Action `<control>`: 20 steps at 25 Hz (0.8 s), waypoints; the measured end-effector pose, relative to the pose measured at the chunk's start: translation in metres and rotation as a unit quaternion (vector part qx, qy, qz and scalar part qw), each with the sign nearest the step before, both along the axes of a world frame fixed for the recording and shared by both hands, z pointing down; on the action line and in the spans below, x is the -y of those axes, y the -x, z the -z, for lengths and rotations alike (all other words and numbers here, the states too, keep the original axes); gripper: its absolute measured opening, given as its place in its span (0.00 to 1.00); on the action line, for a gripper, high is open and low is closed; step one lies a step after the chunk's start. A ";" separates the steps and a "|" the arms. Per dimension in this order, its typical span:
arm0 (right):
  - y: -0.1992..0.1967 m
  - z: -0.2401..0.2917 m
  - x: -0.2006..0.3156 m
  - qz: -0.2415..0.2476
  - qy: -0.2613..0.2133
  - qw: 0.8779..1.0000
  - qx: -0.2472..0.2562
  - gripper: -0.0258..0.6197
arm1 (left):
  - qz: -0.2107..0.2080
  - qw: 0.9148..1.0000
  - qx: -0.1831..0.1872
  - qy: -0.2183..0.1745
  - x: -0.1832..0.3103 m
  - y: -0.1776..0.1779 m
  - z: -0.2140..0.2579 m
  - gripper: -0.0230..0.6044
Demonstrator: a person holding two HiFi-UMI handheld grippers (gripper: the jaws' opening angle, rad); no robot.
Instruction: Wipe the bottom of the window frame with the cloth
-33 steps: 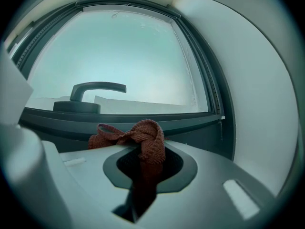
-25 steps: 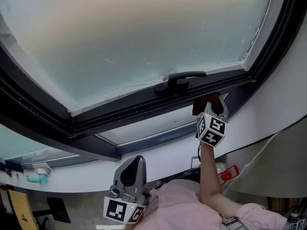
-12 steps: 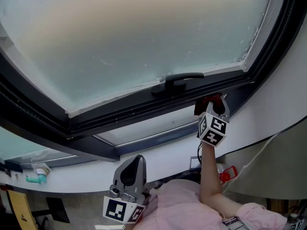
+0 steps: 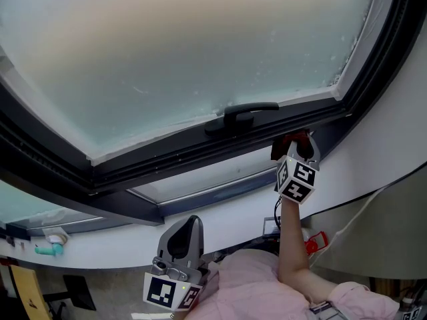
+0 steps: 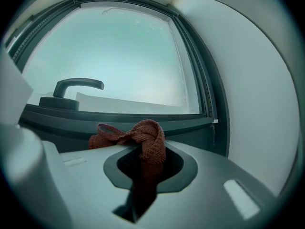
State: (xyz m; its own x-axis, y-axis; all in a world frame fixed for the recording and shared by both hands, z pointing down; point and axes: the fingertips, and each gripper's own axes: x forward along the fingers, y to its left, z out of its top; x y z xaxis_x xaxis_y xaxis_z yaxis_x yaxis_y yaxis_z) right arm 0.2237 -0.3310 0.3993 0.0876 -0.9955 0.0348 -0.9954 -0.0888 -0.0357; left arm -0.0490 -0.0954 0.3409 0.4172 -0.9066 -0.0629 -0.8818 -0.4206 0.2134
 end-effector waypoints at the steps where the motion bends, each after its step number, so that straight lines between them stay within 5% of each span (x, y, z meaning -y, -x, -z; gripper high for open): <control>1: -0.001 0.000 0.000 -0.001 0.000 1.000 0.000 0.12 | 0.000 1.000 0.000 -0.001 0.001 -0.001 0.000 0.04; 20: -0.034 0.001 0.011 -0.015 -0.006 1.000 0.006 0.11 | -0.004 1.000 0.000 0.002 0.018 -0.024 -0.001 0.04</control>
